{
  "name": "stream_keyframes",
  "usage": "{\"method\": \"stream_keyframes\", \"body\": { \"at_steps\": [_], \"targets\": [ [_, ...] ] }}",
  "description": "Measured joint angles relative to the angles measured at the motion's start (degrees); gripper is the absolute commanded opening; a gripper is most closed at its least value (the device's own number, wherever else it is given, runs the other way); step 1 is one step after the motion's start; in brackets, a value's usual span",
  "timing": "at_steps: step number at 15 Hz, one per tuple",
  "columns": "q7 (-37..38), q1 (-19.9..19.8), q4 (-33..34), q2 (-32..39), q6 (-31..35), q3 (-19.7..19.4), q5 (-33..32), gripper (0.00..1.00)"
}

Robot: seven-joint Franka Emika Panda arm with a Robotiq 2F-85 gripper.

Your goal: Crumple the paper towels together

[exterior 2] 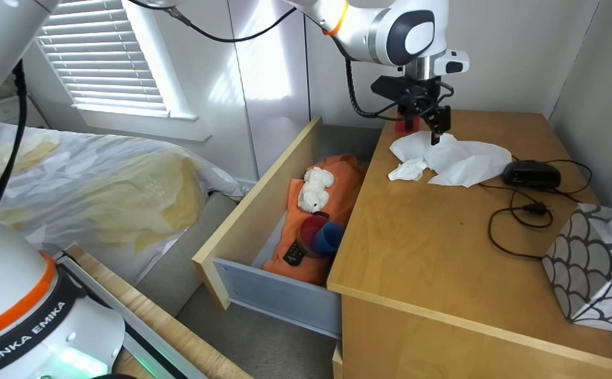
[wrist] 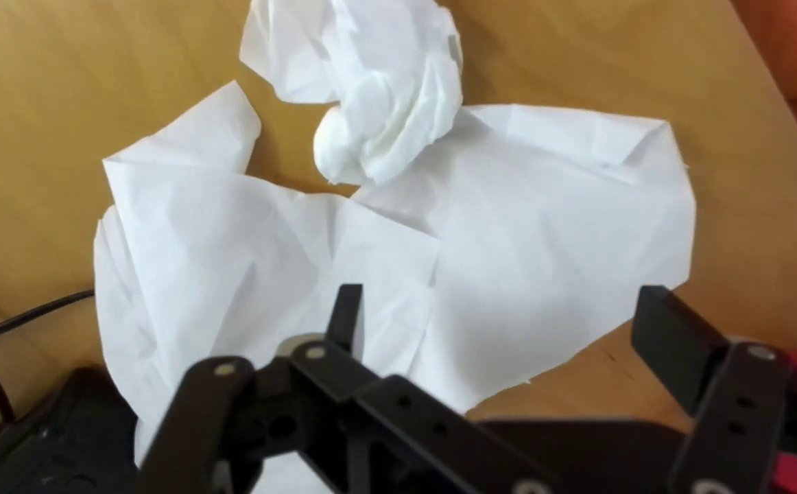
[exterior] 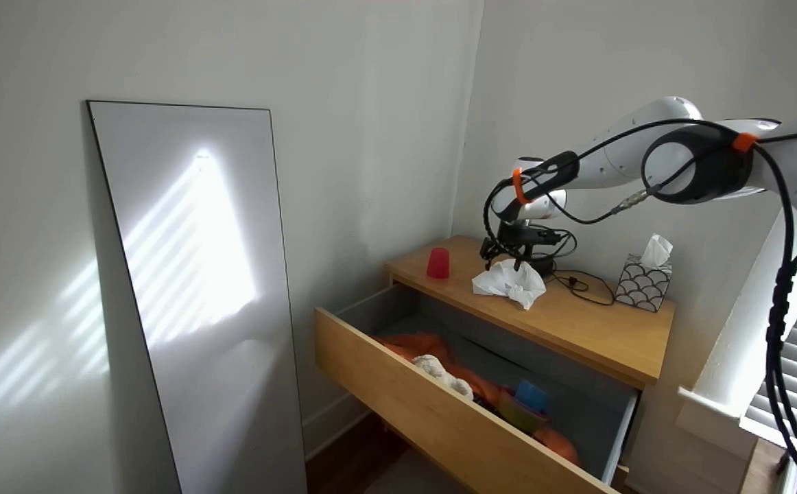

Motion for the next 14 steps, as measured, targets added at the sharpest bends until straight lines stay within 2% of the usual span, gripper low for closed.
{"method": "stream_keyframes", "body": {
  "at_steps": [6, 7, 8, 14],
  "targets": [
    [3.27, -1.43, 9.48, 8.22, -0.10, -0.02, 0.00, 1.00],
    [3.77, -1.65, 10.79, 9.27, -0.14, -0.03, 0.00, 0.94],
    [4.28, -1.87, 12.06, 10.26, -0.22, -0.05, 0.00, 0.74],
    [6.56, -2.87, 19.01, 14.67, -5.12, -0.02, 0.00, 0.26]
  ]
}}
